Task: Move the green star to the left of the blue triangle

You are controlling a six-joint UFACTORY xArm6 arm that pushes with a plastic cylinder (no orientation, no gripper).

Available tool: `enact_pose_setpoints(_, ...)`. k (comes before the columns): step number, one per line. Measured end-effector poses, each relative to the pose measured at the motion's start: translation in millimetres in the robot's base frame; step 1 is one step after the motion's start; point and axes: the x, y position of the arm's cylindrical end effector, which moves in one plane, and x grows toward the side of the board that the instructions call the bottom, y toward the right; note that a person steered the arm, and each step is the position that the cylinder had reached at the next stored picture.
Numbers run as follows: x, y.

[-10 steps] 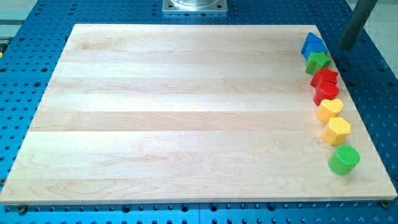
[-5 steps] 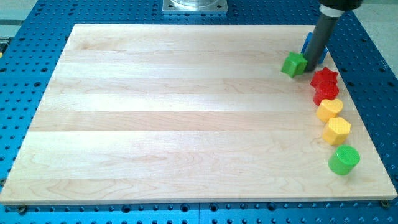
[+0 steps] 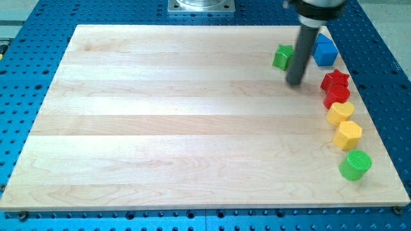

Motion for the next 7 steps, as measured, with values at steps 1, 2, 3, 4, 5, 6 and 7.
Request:
enact_pose_setpoints(1, -49, -9)
enact_pose_setpoints(2, -94, -10)
enact_pose_setpoints(3, -65, -10)
enact_pose_setpoints(4, -69, -11)
enact_pose_setpoints(5, -79, -21)
enact_pose_setpoints(6, -44, 7)
enact_pose_setpoints(7, -27, 38)
